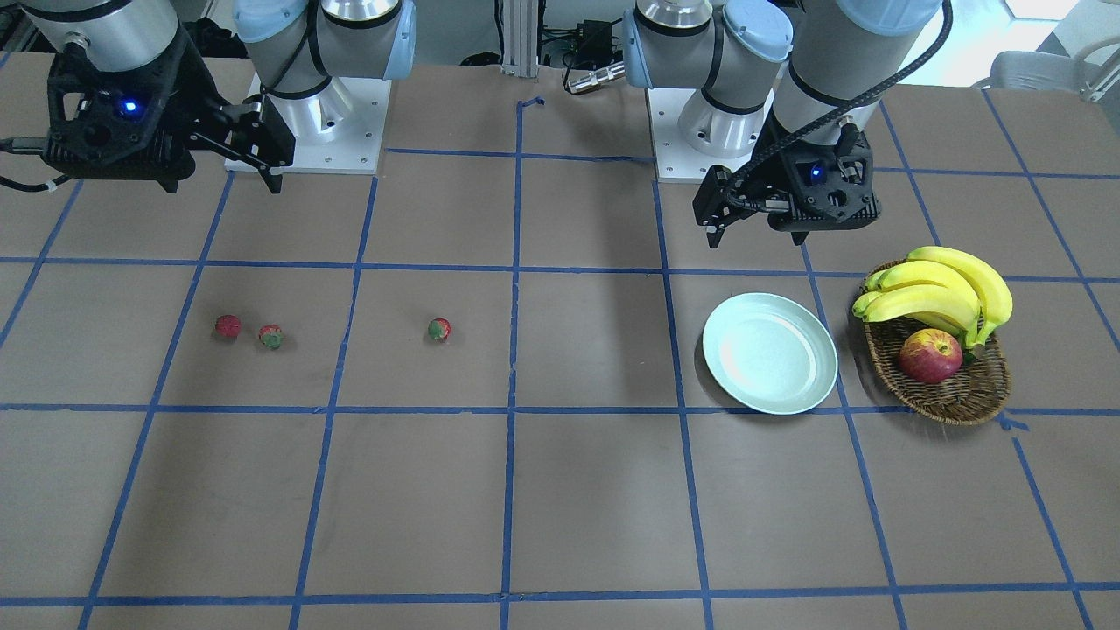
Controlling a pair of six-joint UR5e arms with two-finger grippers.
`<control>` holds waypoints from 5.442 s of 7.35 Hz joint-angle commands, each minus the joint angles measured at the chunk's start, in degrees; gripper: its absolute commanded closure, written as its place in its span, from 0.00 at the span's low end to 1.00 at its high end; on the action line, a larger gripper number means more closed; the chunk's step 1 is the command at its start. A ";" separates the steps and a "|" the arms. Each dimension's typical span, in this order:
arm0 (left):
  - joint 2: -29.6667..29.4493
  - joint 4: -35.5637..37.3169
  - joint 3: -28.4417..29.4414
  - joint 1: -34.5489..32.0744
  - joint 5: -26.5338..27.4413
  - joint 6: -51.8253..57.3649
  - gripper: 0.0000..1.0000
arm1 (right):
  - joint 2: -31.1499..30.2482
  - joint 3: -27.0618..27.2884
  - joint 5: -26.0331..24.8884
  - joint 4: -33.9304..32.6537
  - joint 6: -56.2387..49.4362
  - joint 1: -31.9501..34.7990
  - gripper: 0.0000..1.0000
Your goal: Collect all strawberries into plate
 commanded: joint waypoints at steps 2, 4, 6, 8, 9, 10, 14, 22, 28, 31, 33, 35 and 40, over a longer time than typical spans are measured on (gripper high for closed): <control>0.00 0.00 -0.02 0.00 0.02 0.10 0.00 | -0.08 -3.04 -0.12 2.45 0.35 0.35 0.00; 0.00 0.00 -0.02 0.09 0.11 0.10 0.00 | 0.00 -3.49 -0.12 2.80 0.00 0.26 0.00; 0.00 0.00 -0.02 0.00 -0.07 0.10 0.00 | -0.08 -3.58 0.05 2.62 0.08 0.26 0.00; 0.00 0.00 -0.02 0.09 0.02 0.10 0.00 | -0.08 -3.67 -0.12 2.27 0.26 0.18 0.00; 0.00 0.00 -0.10 0.00 -0.07 0.01 0.00 | -0.17 -3.76 -0.21 2.45 0.26 0.09 0.00; 0.00 0.00 0.07 0.09 0.19 0.10 0.00 | -0.17 -3.76 -0.21 2.36 0.35 0.26 0.00; 0.00 0.00 -0.02 0.00 0.02 0.10 0.00 | -0.44 -3.24 -0.21 2.54 0.00 0.17 0.00; 0.00 0.00 -0.10 0.00 0.02 0.10 0.00 | -0.35 -2.88 -0.21 2.18 0.08 0.09 0.00; 0.00 0.00 -0.02 0.09 0.02 0.10 0.00 | -0.17 -2.79 -0.12 1.48 -0.01 0.09 0.00; 0.00 0.00 -0.11 0.00 0.02 0.10 0.00 | 0.18 -2.53 0.05 0.70 0.34 0.00 0.00; -0.09 0.00 -0.19 0.09 0.19 0.10 0.00 | 1.40 -0.70 1.62 -0.01 0.35 0.78 0.00; -0.17 -0.09 0.33 0.09 -0.07 -0.08 0.00 | 3.51 5.79 9.25 -14.17 6.45 3.41 0.00; 0.26 -0.62 -0.01 0.09 0.37 0.10 0.00 | 16.07 27.50 -0.17 -52.28 22.40 17.21 0.00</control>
